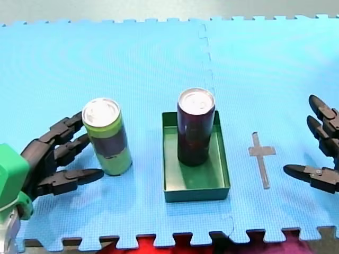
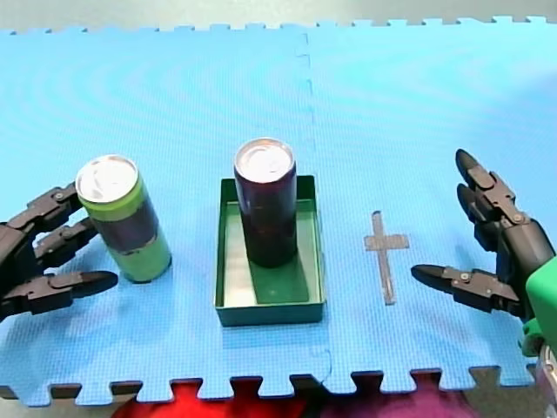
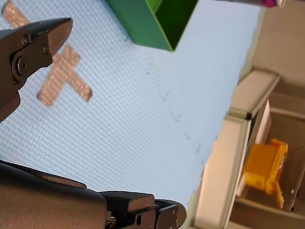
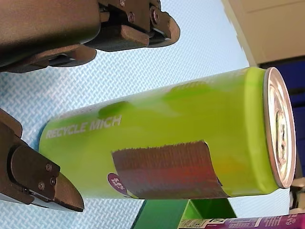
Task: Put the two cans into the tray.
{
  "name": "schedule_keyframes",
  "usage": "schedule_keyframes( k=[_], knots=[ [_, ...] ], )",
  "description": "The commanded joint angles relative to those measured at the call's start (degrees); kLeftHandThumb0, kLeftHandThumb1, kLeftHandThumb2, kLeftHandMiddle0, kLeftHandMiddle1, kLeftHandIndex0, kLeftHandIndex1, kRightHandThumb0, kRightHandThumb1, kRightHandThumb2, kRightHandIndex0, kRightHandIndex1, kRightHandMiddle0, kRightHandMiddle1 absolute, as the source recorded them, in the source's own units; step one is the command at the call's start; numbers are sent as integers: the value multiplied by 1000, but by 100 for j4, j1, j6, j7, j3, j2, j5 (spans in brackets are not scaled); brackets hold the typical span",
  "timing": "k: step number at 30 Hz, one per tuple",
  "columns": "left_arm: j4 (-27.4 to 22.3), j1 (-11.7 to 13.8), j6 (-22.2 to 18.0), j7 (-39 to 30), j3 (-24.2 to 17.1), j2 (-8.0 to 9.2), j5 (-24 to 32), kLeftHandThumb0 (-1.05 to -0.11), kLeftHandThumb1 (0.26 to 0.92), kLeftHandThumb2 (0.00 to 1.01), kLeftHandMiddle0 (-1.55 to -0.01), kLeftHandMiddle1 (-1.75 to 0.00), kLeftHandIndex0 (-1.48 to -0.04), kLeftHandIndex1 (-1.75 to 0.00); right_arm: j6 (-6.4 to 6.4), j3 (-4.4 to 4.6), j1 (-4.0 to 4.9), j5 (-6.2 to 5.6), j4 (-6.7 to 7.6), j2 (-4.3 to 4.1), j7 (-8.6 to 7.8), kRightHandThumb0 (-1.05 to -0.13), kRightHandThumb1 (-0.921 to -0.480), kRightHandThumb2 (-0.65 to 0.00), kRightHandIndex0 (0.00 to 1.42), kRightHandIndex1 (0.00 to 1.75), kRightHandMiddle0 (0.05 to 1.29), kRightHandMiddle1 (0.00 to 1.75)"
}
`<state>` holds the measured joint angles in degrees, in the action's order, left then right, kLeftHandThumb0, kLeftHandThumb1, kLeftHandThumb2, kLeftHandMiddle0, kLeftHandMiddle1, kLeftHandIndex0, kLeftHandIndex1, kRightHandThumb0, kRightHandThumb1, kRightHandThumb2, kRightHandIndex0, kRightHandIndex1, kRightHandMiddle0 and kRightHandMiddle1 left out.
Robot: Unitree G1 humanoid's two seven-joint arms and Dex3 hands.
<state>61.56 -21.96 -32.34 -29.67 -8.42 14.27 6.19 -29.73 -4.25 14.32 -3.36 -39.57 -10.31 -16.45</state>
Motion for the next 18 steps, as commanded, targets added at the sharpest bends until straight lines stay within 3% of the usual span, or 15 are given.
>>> schedule_keyframes(
  k=[1, 18],
  knots=[
    [67, -63, 25, -1, -20, 1, 17, -1048, 671, 0, -261, 0, -205, 0, 24, -23, -16, -30, 27, -13, -3, -739, -664, -1, 170, 3, 171, 2],
    [190, -137, -405, 148, -52, -244, -2, -1048, 684, 6, -287, -12, -227, -8, -129, -54, -39, -50, -32, -28, -30, -731, -663, 0, 174, 2, 181, 2]
  ],
)
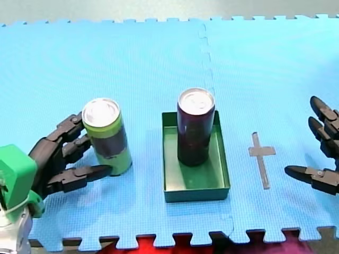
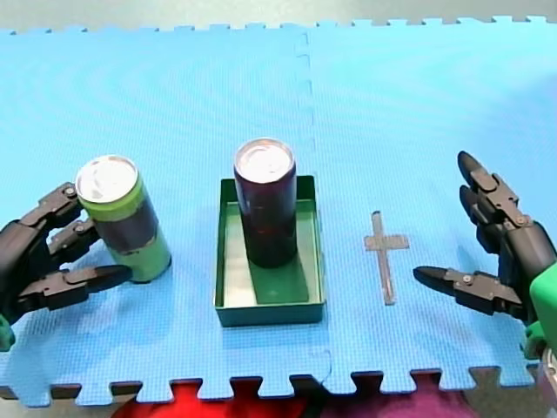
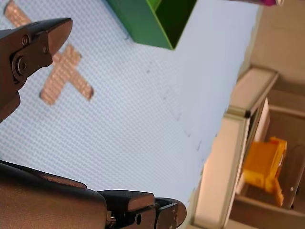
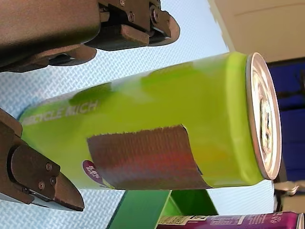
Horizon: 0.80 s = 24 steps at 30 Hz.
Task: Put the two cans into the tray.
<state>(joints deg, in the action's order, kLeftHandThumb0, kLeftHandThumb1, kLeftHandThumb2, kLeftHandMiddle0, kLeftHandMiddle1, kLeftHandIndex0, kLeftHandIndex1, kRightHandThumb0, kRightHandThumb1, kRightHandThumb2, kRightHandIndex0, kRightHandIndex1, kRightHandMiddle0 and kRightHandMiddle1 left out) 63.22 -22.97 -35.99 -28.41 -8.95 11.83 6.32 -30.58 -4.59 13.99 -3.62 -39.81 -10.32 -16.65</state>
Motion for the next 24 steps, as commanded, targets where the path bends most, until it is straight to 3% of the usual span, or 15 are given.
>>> schedule_keyframes(
  k=[1, 12, 24],
  knots=[
    [39, -50, -49, 35, 6, -6, -24, -1048, 685, 6, -289, -12, -228, -9, -48, -24, -8, -27, -10, -27, -15, -730, -663, 0, 174, 2, 182, 2],
    [98, -197, -13, 205, 91, -61, -162, -1048, 708, 12, -300, -15, -240, -10, -18, -56, -3, -40, -29, -46, -57, -724, -662, 0, 173, 1, 185, 1],
    [-71, -227, 71, 225, 197, -73, -231, -1048, 724, 13, -296, -9, -245, -7, 1, -105, -1, -61, -67, -25, 11, -723, -663, 0, 179, 2, 195, 3]
  ],
)
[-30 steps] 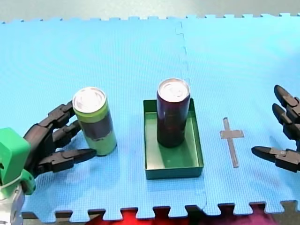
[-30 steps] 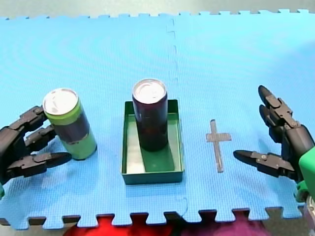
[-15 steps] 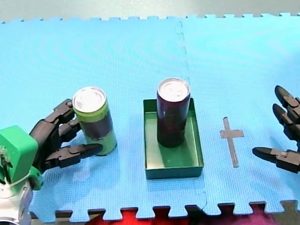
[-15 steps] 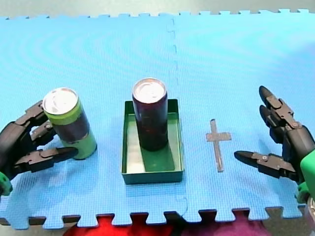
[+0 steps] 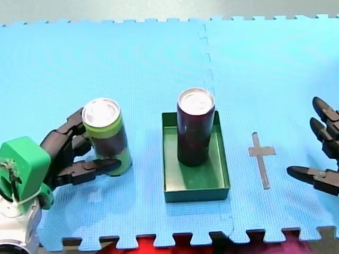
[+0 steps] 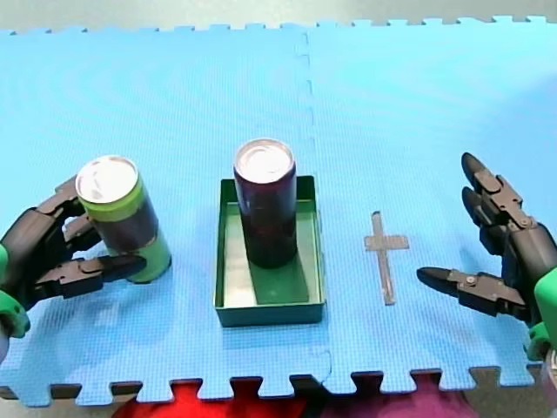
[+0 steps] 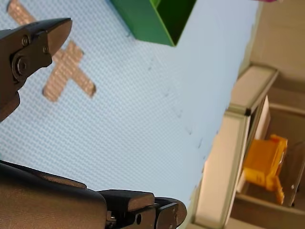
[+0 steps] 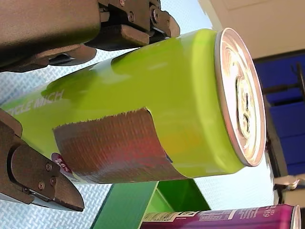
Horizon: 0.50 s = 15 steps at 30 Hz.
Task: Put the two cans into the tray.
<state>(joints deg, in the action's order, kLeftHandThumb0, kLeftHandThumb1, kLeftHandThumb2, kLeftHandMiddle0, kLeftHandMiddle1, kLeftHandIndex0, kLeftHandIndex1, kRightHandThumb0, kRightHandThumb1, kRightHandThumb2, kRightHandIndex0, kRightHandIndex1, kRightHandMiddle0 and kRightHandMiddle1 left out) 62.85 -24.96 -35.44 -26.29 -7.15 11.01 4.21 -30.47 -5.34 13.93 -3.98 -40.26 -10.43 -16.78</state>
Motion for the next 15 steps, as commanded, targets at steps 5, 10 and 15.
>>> schedule_keyframes(
  k=[5, 10, 15],
  knots=[
    [-77, -40, 17, 63, 64, -9, -59, -1048, 730, 12, -292, -7, -242, -5, -51, -34, 7, -19, -61, -14, 38, -721, -661, 0, 180, 2, 198, 3],
    [-87, -51, 24, 81, 97, -24, -80, -1048, 735, 12, -290, -5, -241, -3, -76, -44, 14, -25, -90, -20, 42, -717, -659, 0, 182, 2, 200, 2],
    [-57, -88, 36, 111, 118, -50, -97, -1048, 738, 11, -291, -5, -242, -3, -96, -56, 15, -30, -97, -24, 37, -716, -661, -1, 183, 2, 201, 2]
  ],
)
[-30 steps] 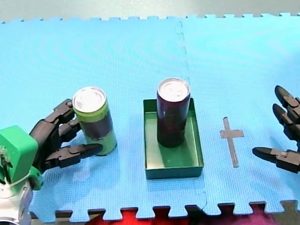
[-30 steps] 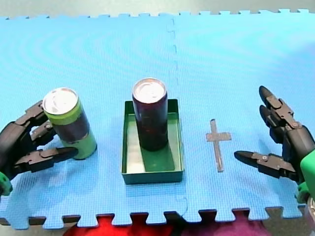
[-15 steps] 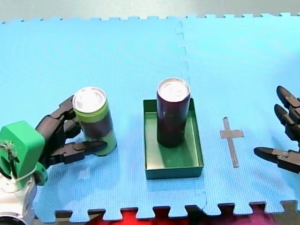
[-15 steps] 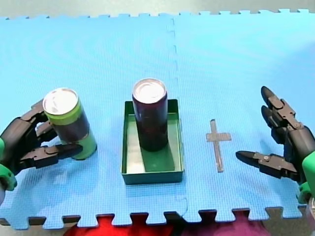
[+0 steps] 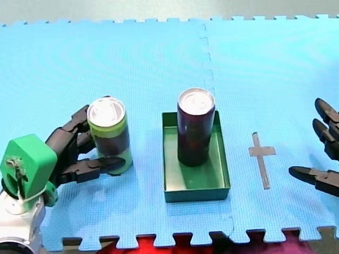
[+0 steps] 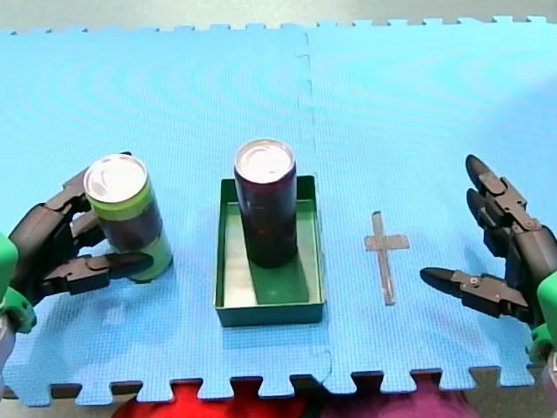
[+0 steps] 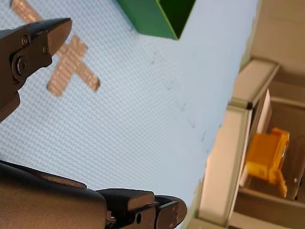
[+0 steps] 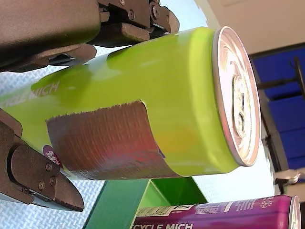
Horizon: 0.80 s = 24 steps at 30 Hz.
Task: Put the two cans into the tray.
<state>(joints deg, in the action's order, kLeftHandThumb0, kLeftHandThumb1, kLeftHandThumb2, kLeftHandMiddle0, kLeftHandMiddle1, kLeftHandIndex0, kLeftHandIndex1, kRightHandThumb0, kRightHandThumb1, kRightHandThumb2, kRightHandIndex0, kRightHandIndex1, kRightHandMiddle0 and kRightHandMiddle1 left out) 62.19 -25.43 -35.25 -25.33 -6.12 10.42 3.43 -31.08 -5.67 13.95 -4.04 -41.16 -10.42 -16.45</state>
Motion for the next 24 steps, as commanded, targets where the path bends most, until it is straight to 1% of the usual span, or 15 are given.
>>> schedule_keyframes(
  k=[1, 9, 10, 11, 12, 13, 14, 15, 16, 17, 18, 20, 24],
  knots=[
    [18, -49, 15, 24, 19, 5, -24, -1048, 739, 10, -292, -6, -243, -3, -39, -24, 13, -25, -8, -25, 2, -716, -661, -1, 183, 2, 201, 1],
    [160, -152, -39, 44, 26, -43, -56, -1048, 743, 9, -301, -9, -250, -6, -79, -41, 19, -31, -37, -28, -5, -714, -662, 0, 183, 1, 202, 1],
    [185, -163, -63, 46, 14, -54, -45, -1048, 744, 9, -309, -13, -267, -14, -85, -45, 22, -33, -45, -30, -6, -713, -662, 0, 184, 1, 203, 1],
    [214, -178, -82, 55, -25, -87, -2, -1048, 745, 8, -321, -19, -296, -28, -93, -50, 23, -36, -53, -30, -5, -713, -662, 0, 184, 1, 204, 1],
    [241, -193, -87, 66, -81, -132, 63, -1048, 742, 5, -447, -66, -419, -61, -102, -57, 24, -40, -60, -30, -3, -713, -662, 0, 184, 2, 205, 1],
    [264, -222, -45, 150, -190, -217, 182, -1048, 728, 4, -566, -86, -535, -64, -113, -65, 26, -46, -69, -27, 2, -713, -662, 0, 185, 2, 205, 2],
    [280, -251, 6, 313, -313, -312, 301, -838, 673, 2, -761, -102, -730, -66, -125, -74, 26, -52, -75, -22, 9, -713, -662, 0, 185, 2, 207, 2],
    [288, -268, 19, 497, -390, -378, 356, -675, 661, 3, -890, -101, -858, -61, -135, -82, 27, -58, -82, -17, 13, -714, -663, 0, 186, 2, 207, 2],
    [285, -270, -43, 853, -421, -436, 307, -586, 658, 3, -982, -98, -948, -56, -142, -89, 27, -64, -88, -13, 19, -714, -663, 0, 186, 2, 208, 2],
    [275, -262, -133, 1224, -421, -478, 210, -520, 662, 4, -1106, -106, -1057, -57, -147, -95, 27, -67, -93, -9, 26, -715, -663, 0, 186, 2, 208, 2],
    [260, -248, -214, 1546, -417, -517, 126, -494, 665, 4, -1179, -112, -1109, -53, -149, -100, 26, -68, -95, -9, 33, -716, -663, 0, 186, 2, 209, 2],
    [246, -229, -311, 1784, -471, -594, 151, -462, 674, 5, -1283, -118, -1180, -48, -152, -104, 22, -63, -93, -9, 45, -718, -663, 0, 187, 2, 209, 2],
    [285, -234, -408, 1674, -644, -688, 400, -446, 686, 6, -1316, -96, -1200, -29, -152, -107, 20, -52, -79, -5, 73, -720, -663, 0, 187, 2, 211, 1]
  ],
)
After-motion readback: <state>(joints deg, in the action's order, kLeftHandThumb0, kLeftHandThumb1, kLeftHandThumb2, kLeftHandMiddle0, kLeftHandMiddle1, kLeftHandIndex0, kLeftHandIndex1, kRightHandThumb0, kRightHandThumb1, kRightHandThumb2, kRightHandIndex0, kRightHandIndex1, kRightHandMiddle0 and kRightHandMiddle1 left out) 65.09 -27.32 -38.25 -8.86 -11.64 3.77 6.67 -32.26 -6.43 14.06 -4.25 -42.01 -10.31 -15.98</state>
